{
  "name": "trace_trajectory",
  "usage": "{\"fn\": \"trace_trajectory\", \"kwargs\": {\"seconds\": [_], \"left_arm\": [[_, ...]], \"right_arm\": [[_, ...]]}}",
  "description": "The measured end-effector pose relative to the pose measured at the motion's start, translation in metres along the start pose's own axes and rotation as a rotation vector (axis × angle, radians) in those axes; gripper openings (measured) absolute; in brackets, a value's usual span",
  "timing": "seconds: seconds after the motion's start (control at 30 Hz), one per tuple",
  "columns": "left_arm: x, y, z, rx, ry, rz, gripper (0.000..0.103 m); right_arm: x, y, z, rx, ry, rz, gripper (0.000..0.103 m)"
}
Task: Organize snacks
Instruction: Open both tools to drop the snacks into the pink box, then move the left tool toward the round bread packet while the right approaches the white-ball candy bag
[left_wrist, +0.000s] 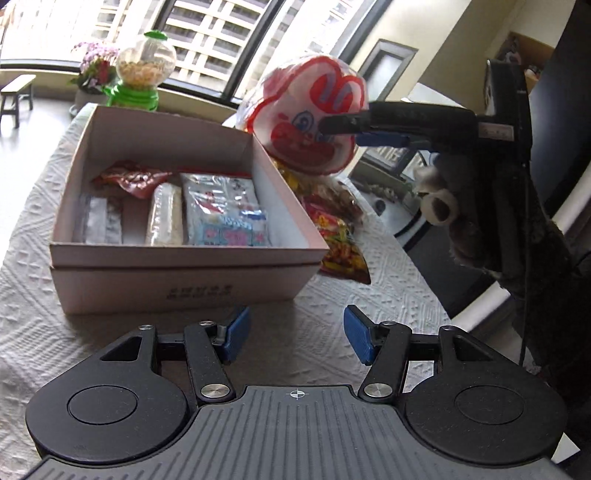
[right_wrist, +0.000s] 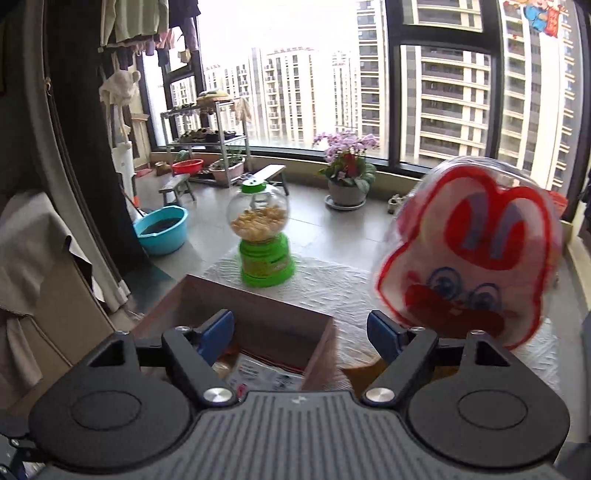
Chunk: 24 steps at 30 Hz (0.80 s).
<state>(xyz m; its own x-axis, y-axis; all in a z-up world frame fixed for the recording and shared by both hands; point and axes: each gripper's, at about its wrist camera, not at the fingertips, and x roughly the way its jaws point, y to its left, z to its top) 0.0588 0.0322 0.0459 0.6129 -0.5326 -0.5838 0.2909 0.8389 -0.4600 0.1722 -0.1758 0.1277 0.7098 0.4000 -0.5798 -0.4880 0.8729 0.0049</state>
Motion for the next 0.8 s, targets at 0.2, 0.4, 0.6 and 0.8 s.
{"fn": "trace_trajectory", "kwargs": {"seconds": [0.2,0.4,0.6,0.8], "left_arm": [[0.01,-0.014,-0.009,0.004,0.053,0.036,0.062],[0.011,-0.027,-0.012,0.036,0.057,0.033,0.062],[0.015,-0.028,-0.014,0.042,0.084,0.035,0.062],[0.023,-0.024,-0.013,0.014,0.096,0.025,0.062]], "right_arm": [[0.012,-0.064,-0.053,0.181,0.125,-0.138,0.081],[0.039,-0.091,-0.044,0.247,0.056,-0.187,0.081],[0.09,-0.135,-0.048,0.318,0.126,-0.273,0.081],[0.078,-0.14,-0.069,0.31,0.146,-0.242,0.066]]}}
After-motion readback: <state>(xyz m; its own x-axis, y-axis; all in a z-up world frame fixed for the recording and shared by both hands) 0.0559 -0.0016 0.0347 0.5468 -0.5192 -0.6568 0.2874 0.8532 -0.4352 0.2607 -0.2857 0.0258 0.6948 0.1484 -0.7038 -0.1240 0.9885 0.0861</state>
